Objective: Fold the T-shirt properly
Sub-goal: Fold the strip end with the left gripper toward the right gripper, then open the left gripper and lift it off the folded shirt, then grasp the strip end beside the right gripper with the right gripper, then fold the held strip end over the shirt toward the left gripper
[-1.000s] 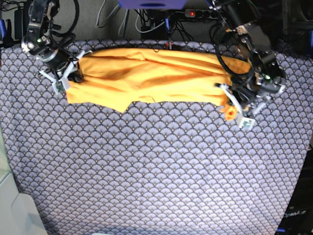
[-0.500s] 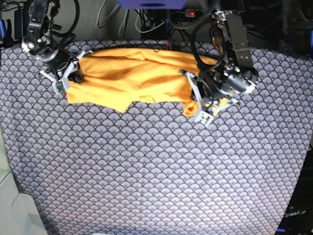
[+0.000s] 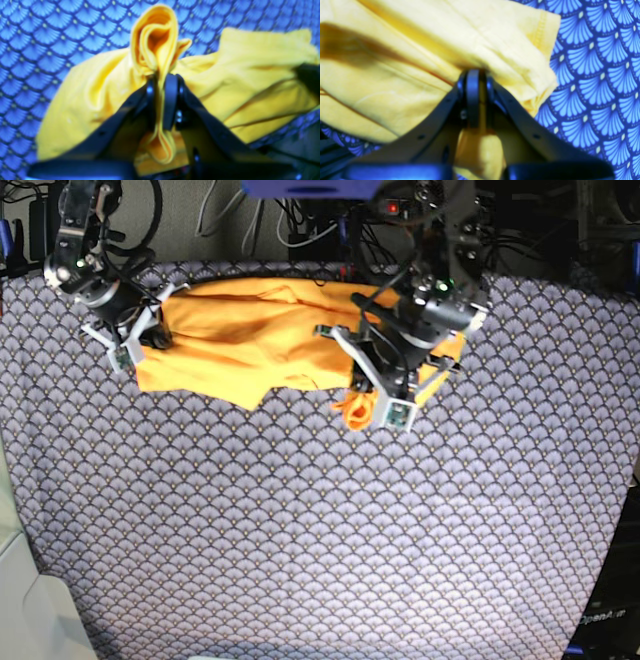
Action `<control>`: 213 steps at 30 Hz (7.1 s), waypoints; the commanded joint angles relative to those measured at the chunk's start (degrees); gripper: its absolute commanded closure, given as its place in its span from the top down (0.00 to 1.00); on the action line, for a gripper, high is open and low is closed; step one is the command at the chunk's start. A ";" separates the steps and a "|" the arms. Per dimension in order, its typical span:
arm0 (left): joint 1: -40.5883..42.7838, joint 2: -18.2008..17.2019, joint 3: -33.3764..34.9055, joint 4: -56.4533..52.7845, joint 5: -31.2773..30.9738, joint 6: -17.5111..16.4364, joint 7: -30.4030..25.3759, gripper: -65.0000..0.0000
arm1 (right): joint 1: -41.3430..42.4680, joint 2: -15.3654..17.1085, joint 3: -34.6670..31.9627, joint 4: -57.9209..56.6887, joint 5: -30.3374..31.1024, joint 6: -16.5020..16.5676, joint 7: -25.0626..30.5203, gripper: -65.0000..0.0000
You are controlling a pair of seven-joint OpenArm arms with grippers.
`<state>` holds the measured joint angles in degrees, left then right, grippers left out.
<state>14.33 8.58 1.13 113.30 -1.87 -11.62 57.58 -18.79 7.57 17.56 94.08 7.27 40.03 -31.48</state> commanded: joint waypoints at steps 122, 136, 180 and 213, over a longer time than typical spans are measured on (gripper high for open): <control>-5.58 -16.62 -13.74 -7.23 -21.91 16.67 -1.10 0.48 | 9.69 7.50 10.70 -7.53 29.00 -0.03 -24.38 0.57; -5.58 -17.06 -19.02 -7.32 -21.91 16.67 -1.10 0.48 | 7.49 4.69 7.89 -7.53 29.88 -0.03 -24.73 0.57; -0.39 -17.94 -45.39 -7.32 -21.47 10.43 -1.10 0.48 | 4.15 0.56 1.73 18.14 35.50 -0.03 -39.68 0.00; 1.54 -19.52 -50.40 -7.93 -21.21 4.36 -1.19 0.48 | 12.06 -6.91 -20.51 16.55 35.15 -0.03 -39.24 0.00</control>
<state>16.16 -10.00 -49.10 104.36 -22.61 -7.16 57.58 -7.33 0.93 -2.68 109.89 40.82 39.66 -71.96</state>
